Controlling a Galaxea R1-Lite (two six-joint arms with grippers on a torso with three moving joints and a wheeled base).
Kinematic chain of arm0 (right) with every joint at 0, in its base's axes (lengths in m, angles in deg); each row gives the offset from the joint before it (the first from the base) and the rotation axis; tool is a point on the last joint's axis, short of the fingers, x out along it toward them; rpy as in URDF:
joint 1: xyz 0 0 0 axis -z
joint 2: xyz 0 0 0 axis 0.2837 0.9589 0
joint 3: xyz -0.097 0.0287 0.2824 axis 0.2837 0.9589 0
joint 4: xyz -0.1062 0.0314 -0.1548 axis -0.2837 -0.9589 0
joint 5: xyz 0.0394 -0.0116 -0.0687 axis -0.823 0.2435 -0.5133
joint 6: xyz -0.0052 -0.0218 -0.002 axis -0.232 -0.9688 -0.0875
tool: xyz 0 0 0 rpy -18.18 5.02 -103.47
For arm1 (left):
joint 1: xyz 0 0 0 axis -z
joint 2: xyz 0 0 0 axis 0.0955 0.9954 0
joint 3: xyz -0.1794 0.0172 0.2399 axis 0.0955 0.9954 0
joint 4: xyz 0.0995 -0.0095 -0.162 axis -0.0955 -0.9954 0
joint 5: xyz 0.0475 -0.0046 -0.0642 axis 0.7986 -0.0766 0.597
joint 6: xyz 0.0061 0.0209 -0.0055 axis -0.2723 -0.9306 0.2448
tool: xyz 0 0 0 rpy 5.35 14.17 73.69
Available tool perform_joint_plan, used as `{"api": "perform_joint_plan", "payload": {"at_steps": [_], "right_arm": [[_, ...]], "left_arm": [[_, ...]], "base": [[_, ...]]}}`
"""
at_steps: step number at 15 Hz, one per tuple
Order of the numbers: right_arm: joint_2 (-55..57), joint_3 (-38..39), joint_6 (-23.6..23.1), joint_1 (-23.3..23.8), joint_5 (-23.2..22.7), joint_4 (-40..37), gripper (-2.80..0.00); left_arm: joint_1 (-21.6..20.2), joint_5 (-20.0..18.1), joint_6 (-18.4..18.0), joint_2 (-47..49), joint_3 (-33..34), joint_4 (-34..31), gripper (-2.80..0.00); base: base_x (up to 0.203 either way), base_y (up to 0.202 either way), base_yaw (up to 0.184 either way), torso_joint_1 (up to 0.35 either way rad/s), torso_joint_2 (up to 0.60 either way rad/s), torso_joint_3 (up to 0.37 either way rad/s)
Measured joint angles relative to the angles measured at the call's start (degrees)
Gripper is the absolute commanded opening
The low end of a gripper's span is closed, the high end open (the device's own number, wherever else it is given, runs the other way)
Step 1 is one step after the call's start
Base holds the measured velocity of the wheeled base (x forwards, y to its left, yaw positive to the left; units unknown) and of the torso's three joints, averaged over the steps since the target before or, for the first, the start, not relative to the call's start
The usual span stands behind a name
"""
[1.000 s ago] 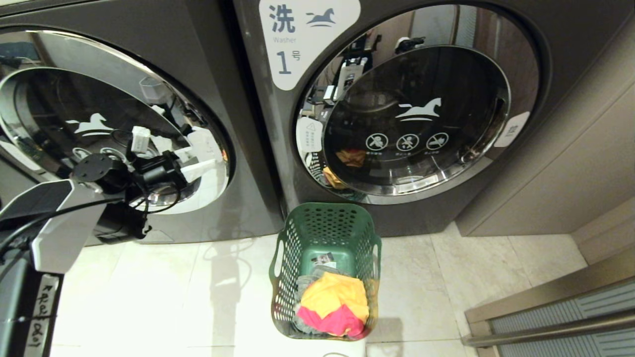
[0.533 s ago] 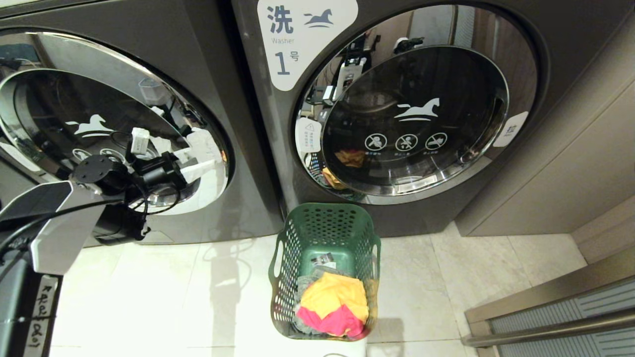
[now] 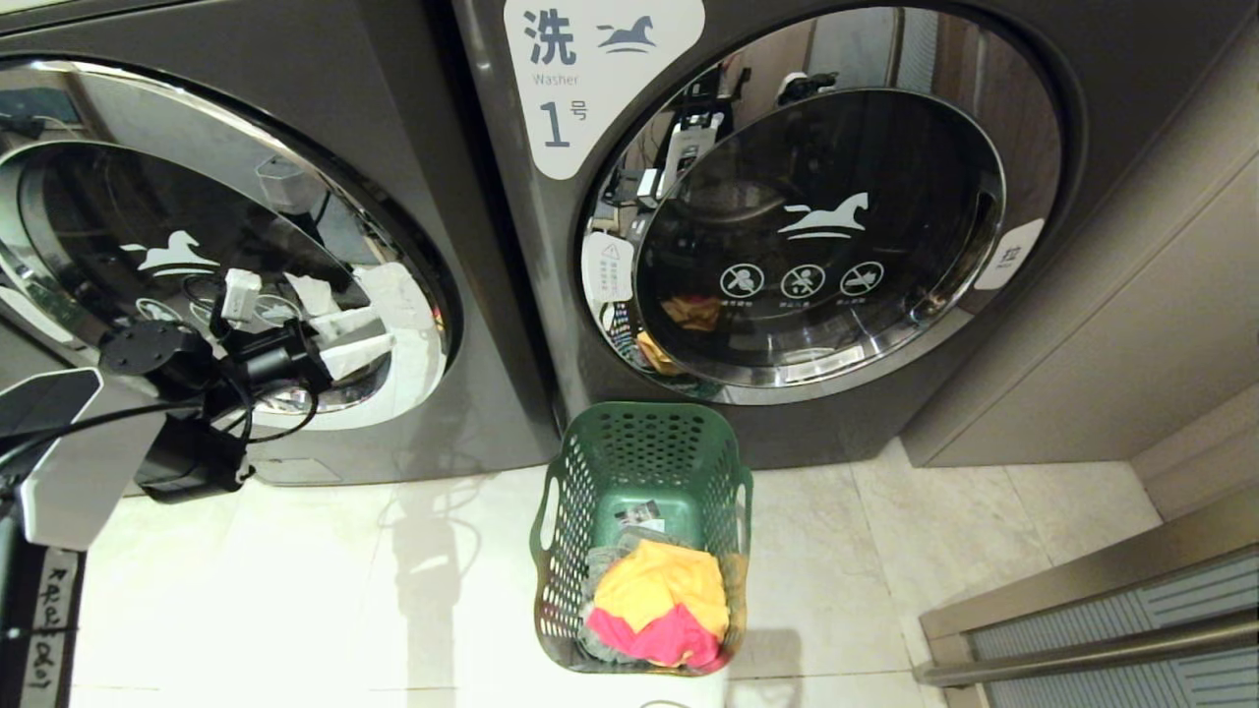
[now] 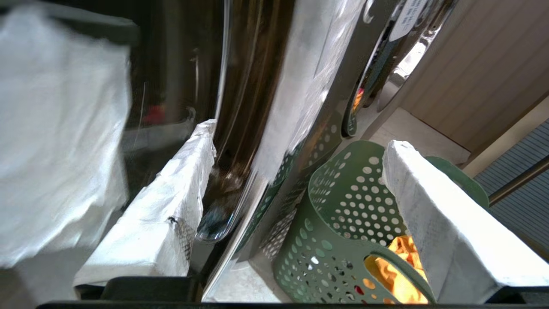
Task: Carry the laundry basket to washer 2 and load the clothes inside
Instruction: Open the lid of the washing machine
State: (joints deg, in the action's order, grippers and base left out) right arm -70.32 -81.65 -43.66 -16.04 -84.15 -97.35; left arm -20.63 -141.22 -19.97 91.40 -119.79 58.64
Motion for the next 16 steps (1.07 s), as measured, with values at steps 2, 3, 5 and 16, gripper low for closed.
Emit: {"api": "perform_joint_plan", "payload": {"at_steps": [2, 3, 5, 16], "right_arm": [[0.0, 0.0, -0.01, -0.02, 0.0, 0.0, -2.8], [0.0, 0.0, 0.0, -0.02, 0.0, 0.0, -2.8], [0.0, 0.0, 0.0, 0.0, 0.0, 0.0, -2.8], [0.0, 0.0, 0.01, -0.02, 0.0, 0.0, -2.8]], "left_arm": [[-1.6, 0.09, -0.02, -0.33, 0.18, 0.02, 0.0], [-2.23, 0.24, -0.07, -0.68, 0.44, 0.08, 0.0], [-3.53, 0.27, -0.09, -2.21, 2.62, 0.08, 0.0], [-20.31, 2.68, 0.26, -49.07, 39.73, 0.3, 0.0]], "base": [[0.0, 0.0, 0.0, 0.0, 0.0, 0.0], [0.0, 0.0, 0.0, 0.0, 0.0, 0.0], [0.0, 0.0, 0.0, 0.0, 0.0, 0.0], [0.0, 0.0, 0.0, 0.0, 0.0, 0.0]]}}
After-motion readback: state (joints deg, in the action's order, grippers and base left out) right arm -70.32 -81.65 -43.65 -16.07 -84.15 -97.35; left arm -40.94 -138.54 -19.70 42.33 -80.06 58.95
